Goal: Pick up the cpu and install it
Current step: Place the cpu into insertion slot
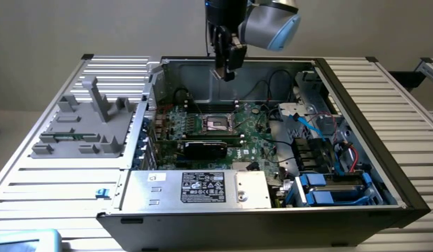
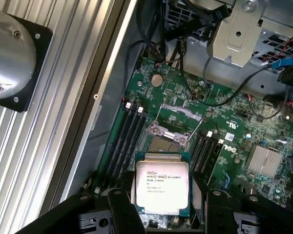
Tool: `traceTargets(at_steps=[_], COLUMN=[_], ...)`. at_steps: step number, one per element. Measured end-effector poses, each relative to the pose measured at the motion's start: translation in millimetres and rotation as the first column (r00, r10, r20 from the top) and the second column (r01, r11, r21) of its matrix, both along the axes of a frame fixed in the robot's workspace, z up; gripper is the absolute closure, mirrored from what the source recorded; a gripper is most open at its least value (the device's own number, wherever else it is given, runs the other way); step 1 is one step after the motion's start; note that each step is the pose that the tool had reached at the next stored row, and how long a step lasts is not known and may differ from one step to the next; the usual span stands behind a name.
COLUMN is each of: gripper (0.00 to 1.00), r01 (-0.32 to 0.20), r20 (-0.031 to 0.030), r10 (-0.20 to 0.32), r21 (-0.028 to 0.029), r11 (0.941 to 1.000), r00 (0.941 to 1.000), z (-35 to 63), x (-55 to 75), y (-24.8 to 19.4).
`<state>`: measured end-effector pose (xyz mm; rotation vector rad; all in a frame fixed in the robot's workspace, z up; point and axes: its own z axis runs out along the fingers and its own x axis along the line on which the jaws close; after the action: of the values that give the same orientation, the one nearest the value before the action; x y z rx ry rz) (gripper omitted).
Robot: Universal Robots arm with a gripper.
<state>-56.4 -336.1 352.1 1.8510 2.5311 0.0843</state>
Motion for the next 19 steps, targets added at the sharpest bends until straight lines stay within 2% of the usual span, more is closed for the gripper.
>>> traceTargets(at_steps=[4, 7, 13, 14, 19], gripper=[0.46, 0.46, 0.46, 0.46, 0.46], r01=[0.061, 0.109, 0.202, 0.21, 0.212], r20=[0.0, 0.0, 0.0, -0.0001, 0.0], r10=[-0.061, -0.109, -0.202, -0.21, -0.212], r21=[0.0, 0.0, 0.0, 0.0, 0.0], r11=[0.9981, 0.9941, 0.9793, 0.9776, 0.9773], r00=[0.9981, 0.9941, 0.9793, 0.9776, 0.9773], z=[-0.5, -0.9, -1.6, -1.5, -1.6], x=[0.0, 0.0, 0.0, 0.0, 0.0], y=[0.0, 0.0, 0.0, 0.0, 0.0])
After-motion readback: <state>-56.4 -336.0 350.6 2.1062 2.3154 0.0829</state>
